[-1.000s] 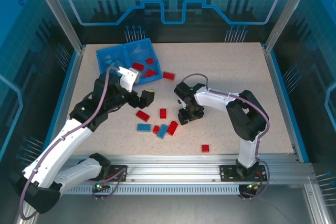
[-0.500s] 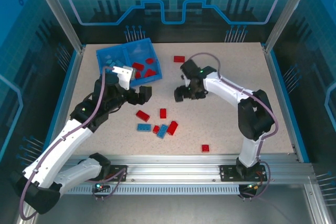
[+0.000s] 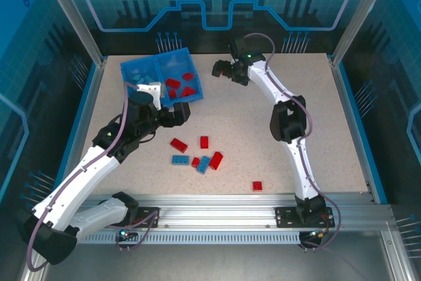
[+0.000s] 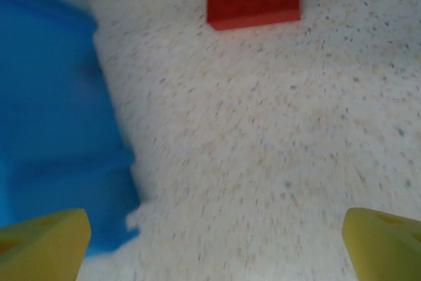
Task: Sort the legos into containers by color
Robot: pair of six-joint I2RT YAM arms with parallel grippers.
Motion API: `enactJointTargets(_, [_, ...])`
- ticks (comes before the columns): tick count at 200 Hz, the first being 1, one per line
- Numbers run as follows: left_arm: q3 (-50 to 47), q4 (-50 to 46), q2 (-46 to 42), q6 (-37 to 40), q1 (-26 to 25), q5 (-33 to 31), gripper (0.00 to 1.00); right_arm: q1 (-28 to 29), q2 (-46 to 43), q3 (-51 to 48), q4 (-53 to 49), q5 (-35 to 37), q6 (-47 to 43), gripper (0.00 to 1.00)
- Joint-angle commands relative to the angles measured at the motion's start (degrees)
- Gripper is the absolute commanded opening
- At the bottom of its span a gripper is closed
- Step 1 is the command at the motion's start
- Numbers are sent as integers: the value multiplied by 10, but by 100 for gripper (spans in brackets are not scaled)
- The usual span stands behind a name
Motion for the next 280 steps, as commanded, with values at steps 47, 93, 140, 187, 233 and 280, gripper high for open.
enactJointTargets(47, [30,-48,14,39,1,3,99,-29,130,116,98,27,137,100])
enactJointTargets(93, [44,-53,28,39,6,2,99,-33,159,125,185,86,165,100])
enactJointTargets(140, [42,-67,24,11,13,-4,99,-44,241,187,268,91,220,92])
enactJointTargets(187, [28,-77,11,-13,19,-20,99,-63,266,186,326,86,269,83])
enactJointTargets(233, [25,-75,18,-21,38,-16,99,-44,284,190,291,4,302,62])
enactJointTargets(280, [24,-73,18,-25,44,-15,99,-39,284,185,203,-109,292,51])
